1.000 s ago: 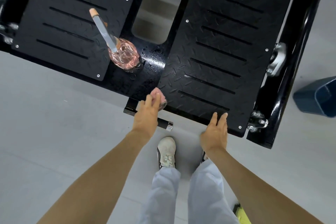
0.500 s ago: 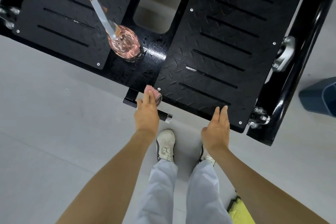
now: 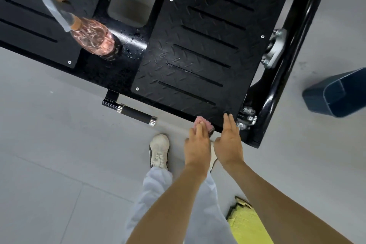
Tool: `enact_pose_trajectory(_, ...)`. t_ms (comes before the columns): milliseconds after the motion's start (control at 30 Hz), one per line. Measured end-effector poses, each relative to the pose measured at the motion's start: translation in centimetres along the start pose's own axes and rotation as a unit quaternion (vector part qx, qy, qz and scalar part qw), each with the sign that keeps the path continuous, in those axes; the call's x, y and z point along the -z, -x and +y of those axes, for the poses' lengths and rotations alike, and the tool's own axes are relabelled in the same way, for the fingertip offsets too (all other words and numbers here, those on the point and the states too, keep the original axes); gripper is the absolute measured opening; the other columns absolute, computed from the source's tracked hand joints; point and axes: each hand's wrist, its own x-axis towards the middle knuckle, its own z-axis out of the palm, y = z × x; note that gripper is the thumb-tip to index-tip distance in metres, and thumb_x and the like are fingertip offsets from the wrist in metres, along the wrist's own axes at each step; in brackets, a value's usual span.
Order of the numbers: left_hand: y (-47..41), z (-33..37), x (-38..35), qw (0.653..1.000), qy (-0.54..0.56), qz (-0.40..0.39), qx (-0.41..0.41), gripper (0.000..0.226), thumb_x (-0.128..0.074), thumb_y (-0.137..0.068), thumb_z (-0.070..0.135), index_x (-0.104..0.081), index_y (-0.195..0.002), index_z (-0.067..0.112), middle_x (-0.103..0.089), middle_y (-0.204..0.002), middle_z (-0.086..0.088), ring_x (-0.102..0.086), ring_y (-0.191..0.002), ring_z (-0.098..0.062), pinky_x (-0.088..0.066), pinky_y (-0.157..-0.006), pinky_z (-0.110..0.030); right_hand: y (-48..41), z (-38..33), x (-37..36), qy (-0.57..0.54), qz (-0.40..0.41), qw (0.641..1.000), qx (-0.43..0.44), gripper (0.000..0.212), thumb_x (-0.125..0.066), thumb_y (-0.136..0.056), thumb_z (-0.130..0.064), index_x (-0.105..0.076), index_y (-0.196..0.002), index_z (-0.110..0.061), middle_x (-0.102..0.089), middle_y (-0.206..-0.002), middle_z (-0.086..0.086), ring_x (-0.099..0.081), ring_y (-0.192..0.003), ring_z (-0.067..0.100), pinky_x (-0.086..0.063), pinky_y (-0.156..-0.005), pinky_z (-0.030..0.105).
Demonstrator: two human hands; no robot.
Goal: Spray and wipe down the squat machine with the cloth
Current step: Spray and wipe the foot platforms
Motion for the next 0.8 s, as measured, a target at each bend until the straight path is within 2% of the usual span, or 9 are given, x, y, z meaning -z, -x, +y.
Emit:
enact_pose_trajectory(100, 0.4, 3.2, -1.5, 0.999, 0.015, -0.024, -0.043, 0.083, -0.085, -0.058, 0.027, -0.051, -0.132, 0.01, -0.043, -0.124, -0.006, -0.056, -0.087, -0.02, -0.051, -0.052, -0.026, -0.3, 1.6, 1.9, -0.019, -0.004, 1.0, 0.01, 0.058, -0.043, -0.098, -0.017, -0.02, -0.151, -0.012, -0.015, -0.159, 0.003, -0.012, -0.146, 0.016, -0.014, -0.119, 0.03)
enact_pose_trajectory(200, 0.4, 4.3, -1.9, 0.993, -0.048, -0.033, -0.103, 0.084, -0.077, -0.07, 0.02, -0.034, -0.141, 0.007, -0.05, -0.125, -0.005, -0.054, -0.091, -0.021, -0.051, -0.061, -0.028, -0.7, 3.0, 3.3, -0.02, -0.007, 1.0, -0.006, 0.053, -0.044, -0.099, -0.02, -0.028, -0.149, -0.012, -0.023, -0.156, 0.004, -0.019, -0.145, 0.015, -0.02, -0.118, 0.03)
enact_pose_trajectory(300, 0.0, 2.2, -0.3, 0.987, -0.091, 0.011, -0.135, 0.088, -0.084, -0.053, 0.021, -0.044, -0.13, 0.009, -0.061, -0.102, -0.001, -0.057, -0.077, -0.019, -0.049, -0.05, -0.03, -0.8, 3.6, 4.0, -0.022, -0.019, 1.0, -0.002, 0.056, -0.042, -0.095, -0.005, -0.028, -0.149, -0.011, -0.024, -0.156, 0.003, -0.019, -0.144, 0.015, -0.022, -0.117, 0.031)
enact_pose_trajectory(367, -0.8, -0.8, 0.3, 0.989, -0.106, 0.008, -0.101, 0.092, -0.088, -0.042, 0.02, -0.052, -0.126, 0.008, -0.06, -0.09, -0.003, -0.056, -0.071, -0.02, -0.047, -0.044, -0.029, -0.9, 3.7, 4.1, -0.005, -0.024, 1.0, 0.017, 0.063, -0.04, -0.091, 0.005, -0.025, -0.15, -0.01, -0.021, -0.157, 0.003, -0.015, -0.145, 0.015, -0.019, -0.116, 0.027)
enact_pose_trajectory(433, -1.2, -4.3, 1.9, 0.991, -0.119, 0.052, -0.036, 0.092, -0.088, -0.046, 0.015, -0.053, -0.131, 0.002, -0.059, -0.096, -0.008, -0.056, -0.078, -0.024, -0.049, -0.047, -0.03, -0.9, 3.7, 3.8, 0.008, -0.028, 0.999, 0.031, 0.067, -0.038, -0.088, 0.009, -0.022, -0.151, -0.01, -0.014, -0.159, 0.003, -0.011, -0.146, 0.015, -0.021, -0.113, 0.025)
enact_pose_trajectory(533, -1.9, -9.1, 4.5, 0.985, 0.018, 0.109, 0.132, 0.077, -0.058, -0.084, 0.001, -0.018, -0.15, 0.001, -0.041, -0.127, -0.018, -0.041, -0.11, -0.033, -0.047, -0.08, -0.036, -1.0, 3.3, 3.3, 0.019, -0.024, 0.999, 0.04, 0.068, -0.042, -0.089, 0.007, -0.019, -0.151, -0.009, -0.004, -0.16, 0.001, -0.009, -0.147, 0.017, -0.03, -0.11, 0.027)
enact_pose_trajectory(600, -2.8, -11.4, 6.0, 0.958, 0.091, 0.158, 0.222, 0.073, -0.049, -0.087, -0.006, -0.014, -0.151, 0.002, -0.036, -0.129, -0.023, -0.036, -0.114, -0.038, -0.042, -0.087, -0.043, -1.1, 3.0, 2.9, 0.034, -0.019, 0.998, 0.04, 0.068, -0.043, -0.09, 0.006, -0.018, -0.151, -0.009, 0.0, -0.16, 0.001, -0.01, -0.146, 0.02, -0.036, -0.107, 0.028)
enact_pose_trajectory(667, -4.3, -11.9, 6.8, 0.948, 0.096, 0.188, 0.237, 0.071, -0.048, -0.085, -0.01, -0.021, -0.149, 0.002, -0.036, -0.127, -0.025, -0.036, -0.114, -0.039, -0.042, -0.087, -0.046, -1.3, 2.8, 2.6, 0.048, -0.012, 0.998, 0.04, 0.068, -0.042, -0.089, 0.006, -0.018, -0.151, -0.009, 0.001, -0.161, 0.002, -0.011, -0.146, 0.022, -0.038, -0.108, 0.03)
enact_pose_trajectory(800, -6.6, -7.7, 7.0, 0.967, 0.056, 0.144, 0.204, 0.058, -0.049, -0.086, -0.005, -0.031, -0.14, 0.004, -0.033, -0.134, -0.018, -0.039, -0.116, -0.034, -0.045, -0.083, -0.041, -1.7, 2.6, 2.4, 0.083, -0.012, 0.995, 0.054, 0.068, -0.041, -0.089, 0.006, -0.017, -0.151, -0.007, -0.001, -0.16, 0.005, -0.009, -0.146, 0.021, -0.026, -0.116, 0.035)
